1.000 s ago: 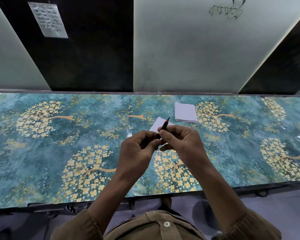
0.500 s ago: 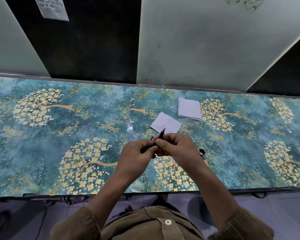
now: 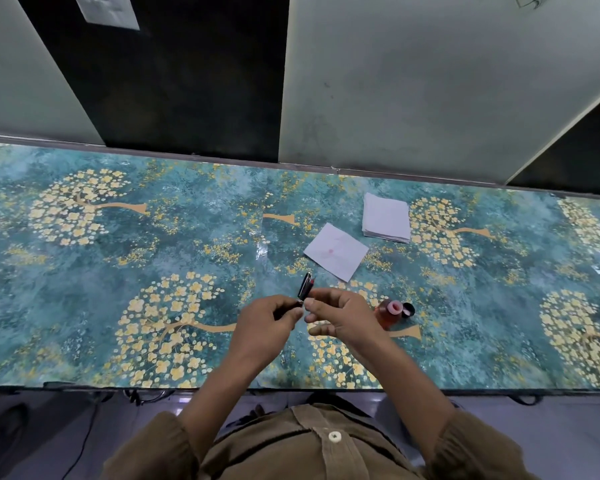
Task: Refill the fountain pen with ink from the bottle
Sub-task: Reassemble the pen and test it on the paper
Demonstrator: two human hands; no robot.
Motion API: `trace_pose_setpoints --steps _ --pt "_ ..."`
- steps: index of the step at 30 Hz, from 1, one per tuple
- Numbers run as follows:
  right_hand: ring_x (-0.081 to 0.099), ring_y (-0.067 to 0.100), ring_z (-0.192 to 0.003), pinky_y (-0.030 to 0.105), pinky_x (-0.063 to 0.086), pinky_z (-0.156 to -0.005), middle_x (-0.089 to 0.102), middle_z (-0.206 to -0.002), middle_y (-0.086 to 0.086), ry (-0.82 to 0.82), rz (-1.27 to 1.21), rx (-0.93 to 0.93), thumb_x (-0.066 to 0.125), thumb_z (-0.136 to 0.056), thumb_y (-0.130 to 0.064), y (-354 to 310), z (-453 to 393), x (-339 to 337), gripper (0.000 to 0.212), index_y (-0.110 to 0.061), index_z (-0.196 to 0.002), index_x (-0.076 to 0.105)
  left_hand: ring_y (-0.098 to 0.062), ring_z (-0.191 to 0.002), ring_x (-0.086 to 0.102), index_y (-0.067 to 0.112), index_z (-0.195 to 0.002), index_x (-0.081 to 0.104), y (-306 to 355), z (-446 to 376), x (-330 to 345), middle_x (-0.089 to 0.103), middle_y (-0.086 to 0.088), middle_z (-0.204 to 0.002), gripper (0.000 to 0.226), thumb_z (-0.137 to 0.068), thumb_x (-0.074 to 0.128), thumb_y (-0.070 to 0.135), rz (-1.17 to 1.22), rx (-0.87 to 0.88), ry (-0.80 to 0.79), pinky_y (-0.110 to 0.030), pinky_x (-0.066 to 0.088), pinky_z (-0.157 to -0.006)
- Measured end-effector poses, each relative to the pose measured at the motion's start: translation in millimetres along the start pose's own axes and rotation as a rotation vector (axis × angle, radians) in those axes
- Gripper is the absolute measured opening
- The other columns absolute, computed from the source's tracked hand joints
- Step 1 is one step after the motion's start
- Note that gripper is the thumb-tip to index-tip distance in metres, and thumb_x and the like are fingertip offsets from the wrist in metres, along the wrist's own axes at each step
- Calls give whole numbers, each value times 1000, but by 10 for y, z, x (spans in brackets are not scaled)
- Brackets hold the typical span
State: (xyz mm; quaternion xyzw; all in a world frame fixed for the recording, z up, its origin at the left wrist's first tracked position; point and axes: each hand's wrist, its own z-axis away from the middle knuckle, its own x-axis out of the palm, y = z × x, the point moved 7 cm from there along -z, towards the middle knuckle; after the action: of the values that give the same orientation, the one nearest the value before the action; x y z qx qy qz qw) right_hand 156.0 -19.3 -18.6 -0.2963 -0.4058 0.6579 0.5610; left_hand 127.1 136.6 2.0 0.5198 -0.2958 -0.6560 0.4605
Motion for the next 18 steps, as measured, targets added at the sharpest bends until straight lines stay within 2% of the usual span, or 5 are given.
trace_pose_setpoints --steps 3,9,13,16,18 --pt "69 16 -74 34 58 -66 70 -85 9 16 49 59 76 -86 -13 103 -199 -78 21 -4 -105 72 -12 -78 71 29 -91 74 -191 -28 -107 74 8 -80 6 -92 69 26 52 -103 80 -41 59 -72" --pt "66 20 -70 32 60 -63 69 -83 13 141 206 135 73 -89 -11 245 -537 -266 3 -10 -89 70 -13 -75 74 27 -94 73 -334 25 -250 76 2 -83 7 -92 70 21 204 -167 165 -42 61 -80" --pt "67 22 -68 40 62 -65 70 -85 15 202 328 124 72 -89 -12 273 -713 -291 5 -9 -89 67 -15 -73 74 16 -106 74 -373 78 -296 76 2 -83 14 -92 69 18 259 -188 191 -43 61 -82" --pt "69 25 -68 48 61 -68 70 -84 12 226 481 96 71 -88 -19 230 -848 -242 12 -14 -92 61 -15 -74 74 20 -103 73 -368 106 -329 76 2 -82 11 -92 69 18 294 -194 209 -44 61 -84" --pt "68 26 -75 44 57 -65 66 -90 6 199 673 49 67 -90 -28 143 -929 -158 22 -16 -102 53 -17 -75 74 26 -96 72 -342 117 -340 76 1 -82 9 -92 69 18 314 -189 209 -46 60 -84"
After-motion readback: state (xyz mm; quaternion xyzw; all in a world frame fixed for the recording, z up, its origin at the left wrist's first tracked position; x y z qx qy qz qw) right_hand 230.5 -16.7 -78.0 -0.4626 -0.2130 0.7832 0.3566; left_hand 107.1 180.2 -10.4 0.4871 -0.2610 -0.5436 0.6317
